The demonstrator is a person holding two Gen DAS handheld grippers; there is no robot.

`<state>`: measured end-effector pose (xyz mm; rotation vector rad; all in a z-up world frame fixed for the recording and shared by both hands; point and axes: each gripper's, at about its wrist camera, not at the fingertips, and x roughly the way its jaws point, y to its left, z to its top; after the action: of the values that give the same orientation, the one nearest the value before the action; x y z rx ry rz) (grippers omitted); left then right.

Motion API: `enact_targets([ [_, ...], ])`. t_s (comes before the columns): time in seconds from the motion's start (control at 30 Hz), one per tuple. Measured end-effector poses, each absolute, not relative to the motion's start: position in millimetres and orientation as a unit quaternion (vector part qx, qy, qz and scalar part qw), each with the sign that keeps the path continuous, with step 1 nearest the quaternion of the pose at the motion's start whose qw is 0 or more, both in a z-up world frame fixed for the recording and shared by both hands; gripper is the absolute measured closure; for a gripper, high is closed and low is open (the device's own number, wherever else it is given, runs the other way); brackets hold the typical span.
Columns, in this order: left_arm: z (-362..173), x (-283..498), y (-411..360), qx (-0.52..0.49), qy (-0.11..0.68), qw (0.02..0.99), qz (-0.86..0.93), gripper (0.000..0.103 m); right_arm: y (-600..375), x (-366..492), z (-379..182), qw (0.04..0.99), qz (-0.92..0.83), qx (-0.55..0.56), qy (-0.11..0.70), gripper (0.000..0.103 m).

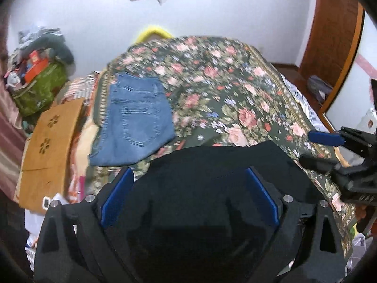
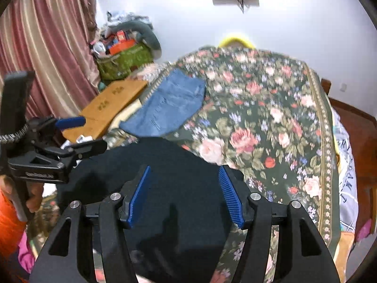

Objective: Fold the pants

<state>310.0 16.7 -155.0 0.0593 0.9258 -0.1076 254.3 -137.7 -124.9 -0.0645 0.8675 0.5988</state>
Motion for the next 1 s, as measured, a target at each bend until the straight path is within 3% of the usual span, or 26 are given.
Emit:
enact_targets([
  [0.27, -237.0, 328.8, -6.5, 0.118, 0.532, 0.836, -0.063, 0.006, -129.8, 267.3, -199.8, 0.809, 0.294, -0.077, 0.504, 0.048],
  [1.0, -212.7, 248.9, 21.9, 0.085, 0.49, 0.868, -0.023, 0.005, -180.4, 201.1, -186.9, 0.841, 0.234, -0.057, 0.484, 0.041],
])
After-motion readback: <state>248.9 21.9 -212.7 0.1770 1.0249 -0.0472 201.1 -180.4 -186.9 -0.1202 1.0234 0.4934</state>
